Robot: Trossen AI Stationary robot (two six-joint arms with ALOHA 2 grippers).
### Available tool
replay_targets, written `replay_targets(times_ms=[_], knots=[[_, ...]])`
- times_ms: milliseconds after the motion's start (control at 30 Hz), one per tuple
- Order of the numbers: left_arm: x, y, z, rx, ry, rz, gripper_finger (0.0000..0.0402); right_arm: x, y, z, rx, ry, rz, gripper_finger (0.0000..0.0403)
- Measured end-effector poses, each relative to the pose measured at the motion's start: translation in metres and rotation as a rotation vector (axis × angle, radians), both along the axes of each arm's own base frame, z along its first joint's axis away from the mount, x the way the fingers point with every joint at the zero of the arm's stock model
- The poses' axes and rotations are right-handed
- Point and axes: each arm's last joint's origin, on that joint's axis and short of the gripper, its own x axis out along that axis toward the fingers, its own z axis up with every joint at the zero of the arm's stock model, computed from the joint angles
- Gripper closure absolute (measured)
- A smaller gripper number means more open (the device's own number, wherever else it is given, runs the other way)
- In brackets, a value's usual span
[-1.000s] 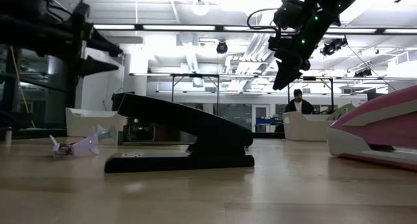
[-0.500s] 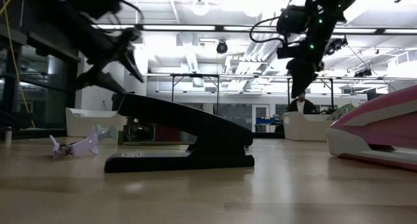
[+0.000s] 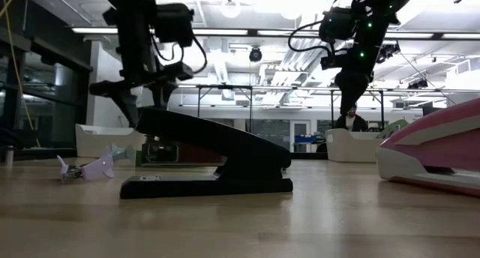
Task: Pick and place Stapler, Stapler remover, tape
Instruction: Put the green tape into the right white bin
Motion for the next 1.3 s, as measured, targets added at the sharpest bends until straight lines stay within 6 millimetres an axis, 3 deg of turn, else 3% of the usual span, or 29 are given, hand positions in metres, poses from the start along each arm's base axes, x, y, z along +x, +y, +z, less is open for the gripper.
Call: replay_targets(times_ms=[600, 867, 1300], knots=[[0.019, 0.004, -0.048, -0.130, 0.128, 0.057, 0.0167, 0.000, 0.001, 0.000, 0.008, 0.011, 0.021, 0.0156], [0.020, 0.004, -0.054, -0.164, 0.152, 0.097, 0.0172, 0.000, 0.001, 0.000, 0.009, 0.008, 0.022, 0.0156], [0.019, 0.003, -0.054, -0.202, 0.157, 0.164, 0.0312, 0.000, 0.001, 0.000, 0.002, 0.021, 0.035, 0.0156]])
